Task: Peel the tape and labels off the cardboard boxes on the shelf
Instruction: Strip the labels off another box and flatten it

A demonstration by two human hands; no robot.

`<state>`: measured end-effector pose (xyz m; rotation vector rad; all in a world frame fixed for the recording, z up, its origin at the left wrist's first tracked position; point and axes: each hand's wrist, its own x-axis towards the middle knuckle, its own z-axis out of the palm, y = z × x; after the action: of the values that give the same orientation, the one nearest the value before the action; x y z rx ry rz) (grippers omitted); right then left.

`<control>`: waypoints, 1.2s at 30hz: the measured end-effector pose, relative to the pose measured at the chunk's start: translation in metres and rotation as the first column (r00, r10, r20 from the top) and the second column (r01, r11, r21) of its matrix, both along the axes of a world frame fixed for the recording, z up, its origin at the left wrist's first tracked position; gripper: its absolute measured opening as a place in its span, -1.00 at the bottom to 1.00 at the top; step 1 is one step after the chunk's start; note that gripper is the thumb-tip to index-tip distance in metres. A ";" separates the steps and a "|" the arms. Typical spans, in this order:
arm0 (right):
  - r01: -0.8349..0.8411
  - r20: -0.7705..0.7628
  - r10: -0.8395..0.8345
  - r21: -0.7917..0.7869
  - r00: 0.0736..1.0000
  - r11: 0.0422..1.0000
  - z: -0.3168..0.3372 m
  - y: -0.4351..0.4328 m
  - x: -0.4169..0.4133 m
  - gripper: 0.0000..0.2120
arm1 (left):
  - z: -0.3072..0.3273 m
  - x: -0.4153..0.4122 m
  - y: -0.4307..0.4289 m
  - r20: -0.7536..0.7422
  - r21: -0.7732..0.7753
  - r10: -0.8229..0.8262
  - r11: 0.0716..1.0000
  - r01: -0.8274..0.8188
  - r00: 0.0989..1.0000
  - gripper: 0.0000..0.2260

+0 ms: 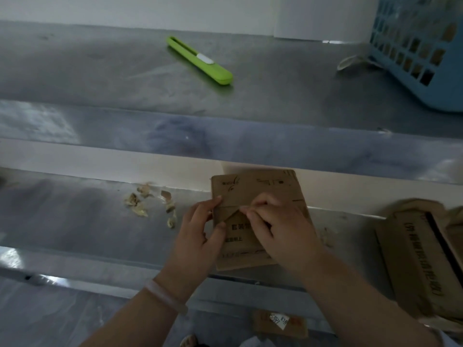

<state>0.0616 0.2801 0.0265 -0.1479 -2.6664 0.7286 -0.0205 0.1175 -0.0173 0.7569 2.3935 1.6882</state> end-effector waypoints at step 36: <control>0.385 0.108 -0.372 -0.350 0.922 0.854 0.025 0.041 0.004 -0.91 | 0.024 -0.023 0.003 -0.310 -0.312 -0.011 0.946 -0.090 0.951 -0.56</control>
<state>0.0656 0.3210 0.0515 -0.7699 -2.3897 1.0810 -0.0434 0.1204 0.0069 0.9797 2.8134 1.2089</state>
